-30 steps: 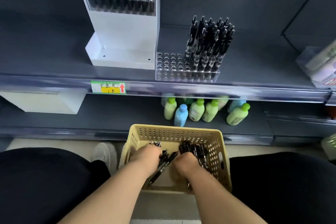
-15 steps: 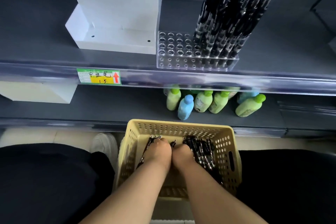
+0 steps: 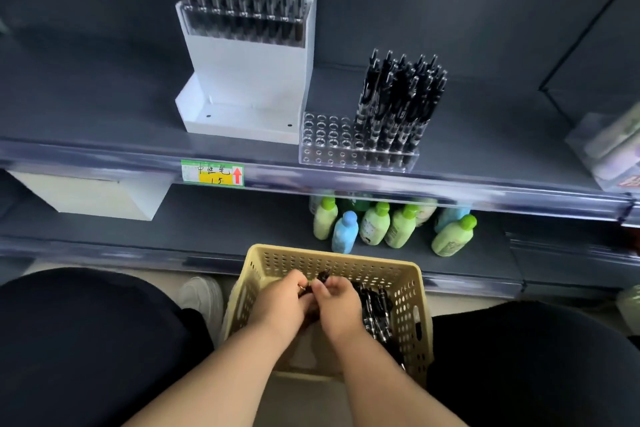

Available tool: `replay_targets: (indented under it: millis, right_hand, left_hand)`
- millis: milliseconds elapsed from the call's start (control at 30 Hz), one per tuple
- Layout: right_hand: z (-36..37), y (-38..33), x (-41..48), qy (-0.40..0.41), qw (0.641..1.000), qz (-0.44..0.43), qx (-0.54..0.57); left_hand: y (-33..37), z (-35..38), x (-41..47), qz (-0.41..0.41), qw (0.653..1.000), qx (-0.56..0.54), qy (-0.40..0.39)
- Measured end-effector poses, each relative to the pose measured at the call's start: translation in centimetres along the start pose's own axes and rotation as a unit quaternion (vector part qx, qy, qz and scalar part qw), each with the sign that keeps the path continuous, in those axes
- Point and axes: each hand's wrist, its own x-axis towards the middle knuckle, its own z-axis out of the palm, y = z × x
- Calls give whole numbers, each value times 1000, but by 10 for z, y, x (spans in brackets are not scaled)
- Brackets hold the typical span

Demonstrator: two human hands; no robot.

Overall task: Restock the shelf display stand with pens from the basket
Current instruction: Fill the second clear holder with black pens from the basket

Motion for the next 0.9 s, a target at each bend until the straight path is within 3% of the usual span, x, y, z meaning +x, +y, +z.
replay_targets:
  millis: [267,467,567,667,800,900]
  right_hand:
    - [-20,-44,-26,50,991,-43,118]
    - [-33,-68,-46,32,963,-36,266]
    - [-40,-85,-52,50,970,-81,225]
    - [-45,-114,-58,50,968,-200,142]
    - [-67,-169,-70,49,932,-358,14]
    - [-90,-218,-74,53,906,-420,3]
  left_hand:
    - [32,-28,-38,40,969,-193,150]
    - [45,-39,-61,52,948,-270,161]
    - [60,-57,-66,82,934,-302,172]
    - [80,-84,-65,106,910,-354,191]
    - [107,-126,-50,153,886,-370,232]
    - [130,-155,-34,193,869,-384,246]
